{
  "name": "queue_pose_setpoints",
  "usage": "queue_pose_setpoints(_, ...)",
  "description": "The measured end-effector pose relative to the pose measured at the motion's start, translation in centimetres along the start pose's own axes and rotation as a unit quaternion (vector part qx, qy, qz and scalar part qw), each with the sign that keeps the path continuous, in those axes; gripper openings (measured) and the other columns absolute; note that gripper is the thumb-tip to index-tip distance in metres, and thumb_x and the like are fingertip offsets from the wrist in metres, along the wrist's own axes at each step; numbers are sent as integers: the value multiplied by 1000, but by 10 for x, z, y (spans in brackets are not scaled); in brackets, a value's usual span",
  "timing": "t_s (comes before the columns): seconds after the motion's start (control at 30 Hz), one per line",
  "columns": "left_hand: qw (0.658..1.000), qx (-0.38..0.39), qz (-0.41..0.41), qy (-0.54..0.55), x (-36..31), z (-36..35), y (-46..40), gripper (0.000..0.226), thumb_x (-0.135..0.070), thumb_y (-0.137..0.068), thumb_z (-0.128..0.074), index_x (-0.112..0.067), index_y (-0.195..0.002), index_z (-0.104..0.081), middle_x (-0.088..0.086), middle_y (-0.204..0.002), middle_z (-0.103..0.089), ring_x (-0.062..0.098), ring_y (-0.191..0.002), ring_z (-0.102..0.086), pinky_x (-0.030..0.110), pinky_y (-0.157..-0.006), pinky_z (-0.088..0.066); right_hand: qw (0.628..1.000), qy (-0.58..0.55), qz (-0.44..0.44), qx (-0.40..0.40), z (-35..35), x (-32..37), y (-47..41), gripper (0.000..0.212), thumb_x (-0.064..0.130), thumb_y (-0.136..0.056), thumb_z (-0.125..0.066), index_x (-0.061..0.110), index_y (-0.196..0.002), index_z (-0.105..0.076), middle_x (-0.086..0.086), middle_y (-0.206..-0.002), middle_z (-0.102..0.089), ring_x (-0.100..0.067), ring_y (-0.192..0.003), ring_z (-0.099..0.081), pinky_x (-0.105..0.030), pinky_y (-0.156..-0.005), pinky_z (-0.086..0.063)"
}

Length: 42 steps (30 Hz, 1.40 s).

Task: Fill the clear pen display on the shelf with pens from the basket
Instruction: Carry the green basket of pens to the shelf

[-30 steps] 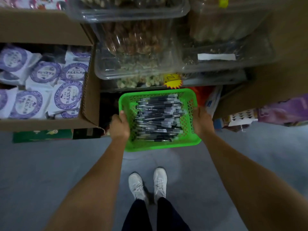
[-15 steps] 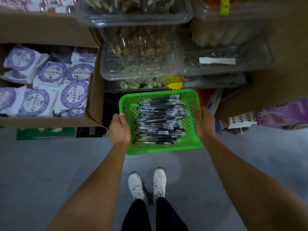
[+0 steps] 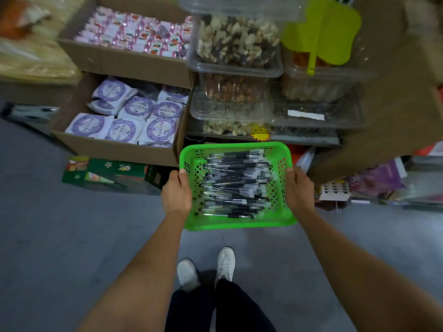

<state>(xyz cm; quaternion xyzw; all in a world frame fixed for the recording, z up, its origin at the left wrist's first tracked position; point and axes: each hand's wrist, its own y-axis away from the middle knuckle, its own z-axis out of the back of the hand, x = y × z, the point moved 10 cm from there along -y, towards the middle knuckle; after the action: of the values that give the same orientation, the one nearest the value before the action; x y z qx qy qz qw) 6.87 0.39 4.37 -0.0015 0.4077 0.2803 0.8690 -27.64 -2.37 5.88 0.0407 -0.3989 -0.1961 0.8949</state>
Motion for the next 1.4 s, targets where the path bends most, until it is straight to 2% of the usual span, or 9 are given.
queue_pose_setpoints(0.17,1000,-18,4,14,17,61,21,38,-34,-102,-28,-6,-83,-46,5,-65,-48,30,-70,-50,36,-63,-36,1000,-6,24,-1,-3,39,52,31,27,-102,-35,9,-78,-43,-3,-63,-43,-15,-59,-36,-34,-54,-27)
queue_pose_setpoints(0.3,998,-46,7,36,46,124,41,35,-32,-102,-30,-7,-84,-48,5,-67,-49,28,-71,-49,35,-64,-35,997,-19,70,13,-25,77,96,30,23,-103,-36,6,-81,-47,-5,-64,-44,-17,-58,-37,-36,-56,-25)
queue_pose_setpoints(0.37,997,-60,16,34,68,158,52,35,-30,-102,-30,-6,-81,-45,2,-63,-44,27,-68,-46,34,-62,-32,996,-2,84,25,-44,93,118,32,26,-103,-35,7,-81,-49,-6,-66,-48,-22,-61,-43,-35,-61,-31)
queue_pose_setpoints(0.53,991,-125,46,33,138,262,81,36,-30,-102,-33,-6,-76,-43,10,-67,-50,29,-69,-47,37,-63,-33,987,4,137,82,-107,156,189,32,25,-102,-37,6,-84,-54,-12,-79,-57,-27,-74,-50,-34,-66,-31)
queue_pose_setpoints(0.67,980,-178,83,21,192,346,104,35,-29,-102,-33,-7,-79,-47,20,-80,-57,31,-74,-49,34,-65,-32,974,-13,178,139,-169,211,245,33,24,-102,-36,5,-80,-51,-7,-71,-53,-26,-73,-49,-33,-63,-29)
queue_pose_setpoints(0.8,964,-232,123,26,247,413,121,35,-30,-101,-34,-7,-78,-48,26,-86,-61,39,-82,-56,36,-66,-33,958,13,215,191,-229,259,284,33,29,-101,-36,8,-81,-51,-14,-81,-59,-28,-79,-52,-38,-72,-38)
queue_pose_setpoints(0.93,946,-274,169,29,293,459,128,39,-31,-101,-33,-4,-79,-51,27,-86,-62,38,-80,-55,37,-65,-34,938,16,257,231,-282,311,316,33,25,-101,-38,11,-72,-44,-13,-76,-55,-27,-74,-48,-36,-66,-31)
queue_pose_setpoints(1.2,918,-315,236,43,360,515,84,39,-31,-101,-34,-4,-79,-50,27,-87,-61,41,-84,-56,37,-66,-33,909,41,277,308,-403,388,326,32,28,-101,-36,11,-76,-46,-13,-78,-54,-27,-73,-49,-36,-66,-34)
queue_pose_setpoints(1.4,908,-325,262,38,383,555,10,41,-33,-101,-32,-3,-79,-50,24,-83,-60,39,-80,-54,38,-65,-34,900,66,285,322,-478,462,305,34,30,-102,-34,10,-77,-47,-14,-78,-56,-26,-72,-50,-35,-65,-35)
